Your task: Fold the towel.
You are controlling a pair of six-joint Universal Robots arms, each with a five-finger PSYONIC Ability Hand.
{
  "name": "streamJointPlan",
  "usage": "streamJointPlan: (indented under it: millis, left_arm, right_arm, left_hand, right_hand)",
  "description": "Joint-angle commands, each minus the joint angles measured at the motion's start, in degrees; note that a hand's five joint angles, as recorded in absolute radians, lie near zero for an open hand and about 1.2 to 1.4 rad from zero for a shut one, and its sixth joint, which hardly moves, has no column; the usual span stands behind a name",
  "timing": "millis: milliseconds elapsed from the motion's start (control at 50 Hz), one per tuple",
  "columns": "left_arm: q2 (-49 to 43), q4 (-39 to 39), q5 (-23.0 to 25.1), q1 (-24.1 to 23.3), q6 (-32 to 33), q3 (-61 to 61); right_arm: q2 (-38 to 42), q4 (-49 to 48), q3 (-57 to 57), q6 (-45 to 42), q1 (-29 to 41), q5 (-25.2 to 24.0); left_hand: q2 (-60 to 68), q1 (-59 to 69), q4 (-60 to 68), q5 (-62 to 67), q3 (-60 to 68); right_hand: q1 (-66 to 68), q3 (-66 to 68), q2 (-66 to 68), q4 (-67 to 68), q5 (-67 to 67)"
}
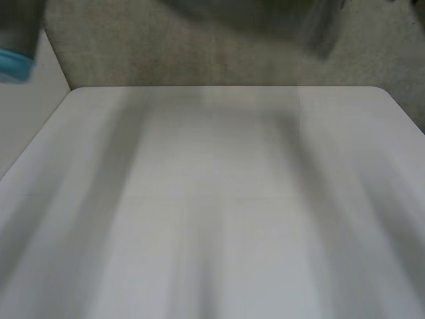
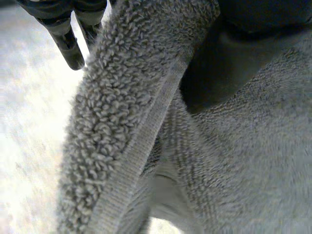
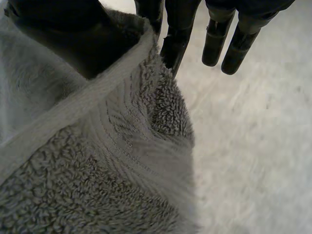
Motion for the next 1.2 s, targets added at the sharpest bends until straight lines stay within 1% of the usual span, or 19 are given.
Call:
streamJointPlan:
  millis: [20,60,80,100,120,160,180,220,240,320,340,380,480,660,700,780,860,960,1200]
  left_arm:
    - [5.0,0.4,2.9,3.6,-0.2,-16.2]
    - [6.9,1.2,4.0,4.7,-0.1,-27.7]
    - [6.9,1.3,4.0,4.7,-0.1,-27.8]
    - [7.5,2.3,4.5,4.9,0.0,-33.0]
    - [7.5,2.3,4.5,4.9,0.0,-33.0]
    - [7.5,5.9,5.8,5.0,0.2,-42.7]
    - [7.5,5.9,5.8,5.0,0.2,-42.7]
    - [6.8,10.9,6.6,4.9,1.3,-51.2]
    - [6.8,10.9,6.6,4.9,1.3,-51.2]
    - [3.8,17.9,6.6,4.4,7.2,-60.2]
    - [3.8,18.0,6.6,4.4,7.2,-60.2]
    - [1.7,20.1,6.7,4.3,12.2,-63.9]
    - [-1.5,20.9,6.8,4.2,16.7,-67.0]
    - [-3.4,21.1,6.3,4.3,17.9,-67.8]
    - [-3.4,21.2,6.1,4.3,18.0,-67.7]
    - [-3.3,21.3,5.7,4.3,18.0,-67.7]
    - [-2.7,21.5,2.5,4.5,18.0,-67.7]
    - [-1.3,21.3,-1.2,4.0,18.0,-68.1]
    - [-0.7,21.3,-2.4,2.6,18.0,-68.8]
  right_arm:
    - [-6.9,-2.2,16.3,-4.5,-2.8,-7.3]
    - [-7.5,-2.3,20.2,-5.4,-3.3,-8.8]
    - [-7.7,-2.4,23.9,-6.5,-3.6,-10.1]
    - [-7.5,-2.2,27.2,-7.8,-3.6,-11.0]
    - [-7.5,-2.2,27.2,-7.8,-3.6,-11.0]
    - [-7.4,-1.9,30.5,-9.4,-3.6,-11.2]
    - [-7.1,-1.5,33.7,-11.2,-3.5,-11.2]
    - [-7.0,-1.3,36.9,-13.1,-3.6,-10.9]
    - [-6.9,-1.3,40.4,-14.6,-3.6,-10.9]
    - [-6.7,-1.4,47.3,-17.2,-3.6,-11.0]
    - [-6.2,-1.4,50.3,-17.8,-3.6,-11.5]
    - [-5.1,-1.4,52.6,-18.1,-3.6,-11.3]
    - [-1.2,-0.3,58.6,-18.4,-3.1,-11.2]
    - [0.1,0.3,59.0,-18.4,-3.6,-11.3]
    - [-0.1,0.6,58.7,-18.2,-3.6,-11.0]
    - [-0.4,1.7,57.7,-17.7,-3.8,-10.5]
    - [-1.4,2.8,57.4,-17.7,-5.5,-9.5]
    - [-3.6,3.3,57.0,-17.4,-9.7,-5.6]
    - [-6.8,5.6,57.1,-17.3,-14.5,-5.5]
  left_hand:
    - [6.3,5.9,-3.8,5.5,-3.3]
    - [6.3,5.9,-3.8,5.5,-3.3]
    - [6.3,5.9,-3.8,5.5,-3.3]
    - [6.3,5.9,-3.8,5.5,-3.3]
    - [6.3,5.9,-3.8,5.5,-3.3]
    - [6.3,5.9,-3.8,5.5,-3.3]
    - [6.3,5.9,-3.8,5.5,-3.3]
    - [-8.9,-9.3,-3.8,-9.8,-3.3]
    - [-9.0,-9.4,-3.8,-9.8,-3.3]
    - [-16.7,-17.1,-3.8,-17.5,-3.3]
    - [-16.7,-17.1,-3.8,-17.6,-3.3]
    - [-19.7,-20.1,-3.8,-20.6,-3.3]
    - [-26.5,-26.9,-3.8,-27.3,-3.3]
    - [-29.0,-29.4,-3.8,-29.8,-3.3]
    - [-36.3,-36.8,-3.8,-37.2,-3.3]
    - [-41.8,-42.2,-3.8,-42.6,-3.3]
    - [-48.7,-49.1,-3.8,-49.5,-3.3]
    - [-50.3,-50.8,-3.8,-51.2,-3.3]
    - [-47.0,-47.4,-3.8,-47.8,-3.3]
  right_hand:
    - [4.5,-3.0,8.1,-4.4,2.6]
    - [4.5,-3.0,8.1,-4.4,2.6]
    - [4.5,-3.0,8.1,-4.4,2.6]
    - [4.5,-3.0,8.1,-4.4,2.6]
    - [4.5,-3.0,8.1,-4.4,2.6]
    - [4.5,-3.0,8.1,-4.4,2.6]
    - [4.5,-3.0,8.1,-4.4,2.6]
    - [4.5,-3.0,8.1,-4.4,2.6]
    - [4.5,-3.0,8.1,-4.4,2.6]
    - [4.5,-3.0,8.1,-4.4,2.6]
    - [4.5,-3.0,8.1,-4.4,2.6]
    - [4.5,-3.0,8.1,-4.4,2.6]
    - [4.5,-3.0,8.1,-4.4,2.6]
    - [4.5,-3.0,8.1,-4.4,2.6]
    - [4.5,-3.0,8.1,-4.4,2.6]
    - [4.5,-3.0,8.1,-4.4,2.6]
    - [4.5,-3.0,8.1,-4.4,2.6]
    - [4.5,-3.0,8.1,-4.4,2.6]
    - [4.5,-3.0,8.1,-4.4,2.6]
